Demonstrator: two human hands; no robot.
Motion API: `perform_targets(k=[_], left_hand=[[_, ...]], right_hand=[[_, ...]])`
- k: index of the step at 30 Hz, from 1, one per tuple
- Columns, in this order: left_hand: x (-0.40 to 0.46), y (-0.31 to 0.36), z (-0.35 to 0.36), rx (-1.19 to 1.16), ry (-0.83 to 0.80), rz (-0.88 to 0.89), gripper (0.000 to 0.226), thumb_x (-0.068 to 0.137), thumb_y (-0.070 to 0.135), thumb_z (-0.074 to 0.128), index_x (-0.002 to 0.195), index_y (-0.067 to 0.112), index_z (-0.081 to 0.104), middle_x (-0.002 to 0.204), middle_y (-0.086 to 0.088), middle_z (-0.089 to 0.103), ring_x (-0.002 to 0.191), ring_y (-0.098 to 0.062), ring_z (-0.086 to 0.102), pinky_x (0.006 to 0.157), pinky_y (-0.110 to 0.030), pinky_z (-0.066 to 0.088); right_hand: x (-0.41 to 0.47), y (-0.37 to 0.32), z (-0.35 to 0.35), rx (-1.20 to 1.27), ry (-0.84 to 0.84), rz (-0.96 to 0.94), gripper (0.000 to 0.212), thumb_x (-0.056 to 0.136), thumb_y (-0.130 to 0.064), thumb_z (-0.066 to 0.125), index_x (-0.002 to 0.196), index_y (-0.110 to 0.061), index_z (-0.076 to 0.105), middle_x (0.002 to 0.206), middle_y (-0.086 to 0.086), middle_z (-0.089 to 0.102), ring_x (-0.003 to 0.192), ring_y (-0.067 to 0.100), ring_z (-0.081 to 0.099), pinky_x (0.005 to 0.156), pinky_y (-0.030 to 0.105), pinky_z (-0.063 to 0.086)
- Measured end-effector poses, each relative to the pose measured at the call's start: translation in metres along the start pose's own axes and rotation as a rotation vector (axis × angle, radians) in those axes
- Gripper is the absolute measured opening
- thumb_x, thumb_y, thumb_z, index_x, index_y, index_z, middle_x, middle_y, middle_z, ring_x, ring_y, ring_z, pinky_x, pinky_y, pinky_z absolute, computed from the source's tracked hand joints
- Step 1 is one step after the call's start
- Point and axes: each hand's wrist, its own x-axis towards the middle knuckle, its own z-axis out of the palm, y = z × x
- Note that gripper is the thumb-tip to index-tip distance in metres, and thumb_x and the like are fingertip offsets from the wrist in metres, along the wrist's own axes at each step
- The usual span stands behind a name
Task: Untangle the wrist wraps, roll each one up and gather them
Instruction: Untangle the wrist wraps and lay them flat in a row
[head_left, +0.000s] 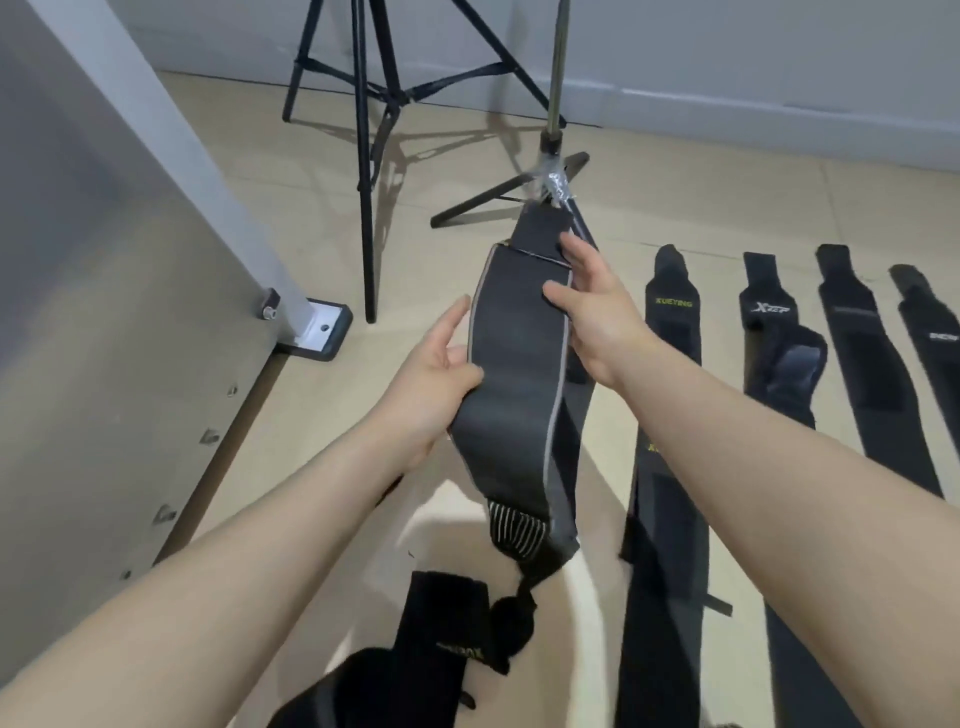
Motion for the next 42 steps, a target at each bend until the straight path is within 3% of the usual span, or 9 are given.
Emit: perform_targets(k=[3, 6, 10, 13, 17, 25, 31, 38, 42], left_hand=[[0.041, -0.025, -0.018, 0.278, 0.123, -0.023, 0.076, 0.098, 0.013, 0.045, 0.150, 0.025, -0.010, 0.141, 0.009, 0.039, 0.120, -0.013, 0.047, 0.091, -0.011, 0.042], [0.051, -0.078, -0.034, 0.826, 0.174, -0.054, 0.071, 0.098, 0.023, 0.045, 0.151, 0.015, 0.000, 0.158, -0.006, -0.008, 0.145, -0.023, 0.004, 0.115, -0.030, 0.009], [0.039, -0.151, -0.022, 1.317, -0.133, 0.027, 0.059, 0.100, 0.019, 0.037, 0.151, 0.012, 0.008, 0.159, -0.005, -0.008, 0.146, -0.021, 0.000, 0.118, -0.033, 0.006], [0.036, -0.164, -0.018, 1.167, -0.192, -0.061, 0.063, 0.097, 0.005, 0.037, 0.150, 0.008, 0.002, 0.158, -0.008, -0.010, 0.146, -0.022, 0.004, 0.114, -0.022, 0.010], [0.038, -0.154, -0.030, 0.955, -0.069, 0.019, 0.057, 0.095, -0.001, 0.036, 0.148, 0.008, 0.019, 0.158, -0.007, 0.004, 0.144, -0.019, 0.013, 0.108, -0.014, 0.011], [0.047, -0.157, -0.039, 0.230, 0.260, -0.279, 0.037, 0.098, 0.036, 0.038, 0.123, 0.011, 0.050, 0.115, -0.002, 0.056, 0.108, -0.020, 0.052, 0.093, -0.032, 0.040], [0.025, -0.175, -0.059, 0.869, 0.069, -0.252, 0.068, 0.090, 0.020, 0.060, 0.145, 0.016, 0.021, 0.103, -0.016, 0.061, 0.094, -0.025, 0.058, 0.079, -0.030, 0.045], [0.007, -0.183, -0.061, 1.349, 0.146, -0.053, 0.065, 0.092, 0.025, 0.055, 0.145, 0.026, 0.017, 0.117, -0.012, 0.043, 0.101, -0.031, 0.054, 0.067, -0.035, 0.040], [0.008, -0.184, -0.072, 1.078, 0.159, -0.069, 0.062, 0.090, 0.011, 0.052, 0.144, 0.018, 0.022, 0.122, -0.014, 0.045, 0.104, -0.032, 0.054, 0.076, -0.037, 0.044]], right_hand=[[0.038, 0.028, 0.008, -0.189, 0.210, 0.084, 0.063, 0.093, -0.026, 0.051, 0.148, -0.028, 0.020, 0.137, -0.004, 0.040, 0.102, 0.014, 0.055, 0.084, 0.028, 0.048], [0.017, 0.082, 0.009, -0.386, 0.325, 0.169, 0.050, 0.096, -0.021, 0.045, 0.144, -0.014, 0.033, 0.136, 0.005, 0.045, 0.119, 0.024, 0.049, 0.096, 0.029, 0.038], [-0.056, 0.147, -0.003, -0.970, -0.094, -0.011, 0.039, 0.096, -0.016, 0.047, 0.135, -0.008, 0.046, 0.143, 0.006, 0.038, 0.135, 0.023, 0.033, 0.106, 0.020, 0.023], [-0.077, 0.175, -0.008, -1.275, -0.311, -0.036, 0.053, 0.094, -0.031, 0.054, 0.140, -0.011, 0.039, 0.146, 0.003, 0.038, 0.134, 0.025, 0.035, 0.106, 0.028, 0.029], [-0.079, 0.188, 0.018, -1.197, -0.079, -0.020, 0.061, 0.088, -0.020, 0.062, 0.142, -0.007, 0.036, 0.139, 0.011, 0.045, 0.127, 0.033, 0.039, 0.101, 0.038, 0.035], [-0.046, 0.162, 0.041, -0.419, 0.096, 0.244, 0.049, 0.092, -0.012, 0.053, 0.137, -0.020, 0.036, 0.110, -0.004, 0.051, 0.085, 0.005, 0.053, 0.078, 0.022, 0.043], [-0.055, 0.179, 0.047, -0.867, -0.018, 0.316, 0.062, 0.092, -0.004, 0.052, 0.145, -0.020, 0.023, 0.132, 0.011, 0.043, 0.107, 0.025, 0.052, 0.083, 0.030, 0.046], [-0.093, 0.202, 0.044, -1.264, -0.374, -0.370, 0.034, 0.081, -0.011, 0.059, 0.114, -0.018, 0.062, 0.090, 0.003, 0.061, 0.079, 0.024, 0.058, 0.069, 0.035, 0.051], [-0.083, 0.208, 0.041, -1.662, -0.527, -0.231, 0.053, 0.100, -0.029, 0.037, 0.148, -0.009, 0.026, 0.154, 0.008, 0.025, 0.141, 0.028, 0.023, 0.113, 0.039, 0.020]])
